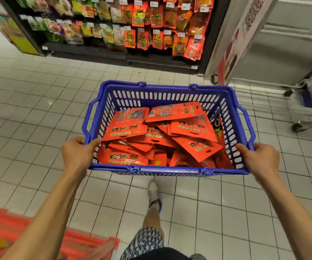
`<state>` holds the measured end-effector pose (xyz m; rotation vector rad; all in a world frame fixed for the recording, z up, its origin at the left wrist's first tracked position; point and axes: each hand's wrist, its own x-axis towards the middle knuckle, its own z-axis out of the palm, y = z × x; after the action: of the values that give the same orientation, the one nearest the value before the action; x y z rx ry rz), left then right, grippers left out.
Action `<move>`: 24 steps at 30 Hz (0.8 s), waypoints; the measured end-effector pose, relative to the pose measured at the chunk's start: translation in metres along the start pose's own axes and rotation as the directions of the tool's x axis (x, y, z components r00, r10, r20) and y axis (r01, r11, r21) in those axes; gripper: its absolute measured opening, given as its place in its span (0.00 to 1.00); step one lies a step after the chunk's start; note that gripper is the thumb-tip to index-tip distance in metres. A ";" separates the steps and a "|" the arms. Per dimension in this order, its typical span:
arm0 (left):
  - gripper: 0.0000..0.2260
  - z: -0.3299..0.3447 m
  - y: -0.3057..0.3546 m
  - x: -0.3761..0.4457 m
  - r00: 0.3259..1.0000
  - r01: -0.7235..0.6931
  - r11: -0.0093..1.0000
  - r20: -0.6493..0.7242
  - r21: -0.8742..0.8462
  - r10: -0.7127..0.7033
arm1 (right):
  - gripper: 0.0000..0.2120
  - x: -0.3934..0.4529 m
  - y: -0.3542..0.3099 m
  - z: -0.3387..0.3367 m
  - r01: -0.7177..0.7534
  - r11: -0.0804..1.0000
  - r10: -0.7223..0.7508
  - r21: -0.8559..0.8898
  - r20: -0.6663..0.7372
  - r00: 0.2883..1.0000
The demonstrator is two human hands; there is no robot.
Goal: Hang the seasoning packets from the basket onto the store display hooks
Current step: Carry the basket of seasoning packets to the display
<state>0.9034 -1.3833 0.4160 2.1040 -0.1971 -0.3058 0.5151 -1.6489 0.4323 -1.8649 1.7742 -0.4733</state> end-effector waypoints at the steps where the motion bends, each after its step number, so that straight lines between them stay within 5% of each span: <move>1: 0.13 0.017 0.005 0.027 1.000 -0.004 1.000 0.019 -0.010 0.004 | 0.18 0.023 -0.013 0.011 -0.008 1.000 0.008 0.000 -0.004 1.000; 24: 0.13 0.339 0.237 0.530 0.998 -0.025 0.996 0.062 0.080 0.021 | 0.22 0.571 -0.285 0.194 -0.007 0.994 0.006 -0.111 -0.011 1.000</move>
<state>1.3052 -1.9206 0.3735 2.1724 -0.2738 -0.3540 0.9054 -2.1879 0.3862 -1.9343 1.8468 -0.3906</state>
